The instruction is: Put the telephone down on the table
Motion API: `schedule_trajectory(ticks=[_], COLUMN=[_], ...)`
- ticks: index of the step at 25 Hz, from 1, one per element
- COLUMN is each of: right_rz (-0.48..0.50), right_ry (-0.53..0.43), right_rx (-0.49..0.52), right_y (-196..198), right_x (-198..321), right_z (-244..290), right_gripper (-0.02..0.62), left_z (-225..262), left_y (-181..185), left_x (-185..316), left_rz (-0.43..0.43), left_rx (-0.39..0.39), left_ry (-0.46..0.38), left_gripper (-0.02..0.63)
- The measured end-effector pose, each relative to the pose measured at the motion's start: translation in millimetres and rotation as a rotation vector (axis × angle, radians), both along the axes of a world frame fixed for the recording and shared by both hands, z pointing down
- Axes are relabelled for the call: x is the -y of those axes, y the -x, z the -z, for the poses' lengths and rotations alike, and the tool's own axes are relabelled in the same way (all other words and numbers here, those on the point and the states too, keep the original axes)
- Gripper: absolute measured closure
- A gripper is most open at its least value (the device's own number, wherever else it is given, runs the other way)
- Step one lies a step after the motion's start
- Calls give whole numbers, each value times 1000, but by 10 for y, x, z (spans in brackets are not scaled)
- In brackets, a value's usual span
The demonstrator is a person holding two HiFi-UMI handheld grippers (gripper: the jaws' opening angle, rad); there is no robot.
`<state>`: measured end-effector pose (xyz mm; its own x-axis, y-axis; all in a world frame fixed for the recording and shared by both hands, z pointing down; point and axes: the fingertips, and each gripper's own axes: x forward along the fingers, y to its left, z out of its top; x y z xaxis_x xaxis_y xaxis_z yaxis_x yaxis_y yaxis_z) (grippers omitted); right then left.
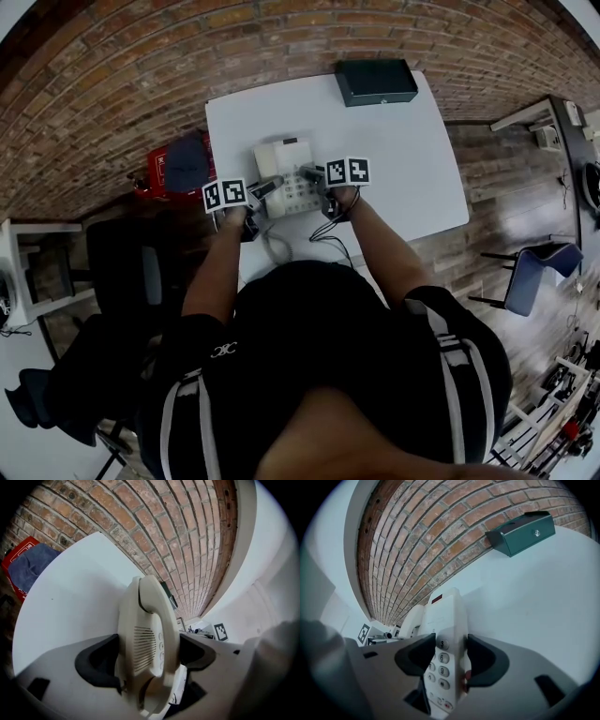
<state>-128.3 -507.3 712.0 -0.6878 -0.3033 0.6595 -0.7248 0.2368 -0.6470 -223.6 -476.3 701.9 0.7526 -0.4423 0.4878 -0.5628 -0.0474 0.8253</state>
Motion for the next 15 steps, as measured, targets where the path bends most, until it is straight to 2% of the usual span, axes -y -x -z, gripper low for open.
schedule_trajectory(ticks=[3,9,12,15], right_rz=[13,-10,-17,-47], right_ry=[-10,-16,-38,-91], right_rx=[-11,28,30,31], right_y=[16,15,4,-62], right_x=[-44,-31,-54,-25], right_z=[-59,-62,-42,41], right_gripper=[394,394,394,394], left_z=[-82,-81,-60,118], left_y=[-28,-19,42,167], left_x=[-67,-54,-53,9], left_rz=[-27,-32,14,68], left_rx=[44,49,80,137], left_ry=[-21,-28,-39,-110], left_gripper=[217,216,216,216])
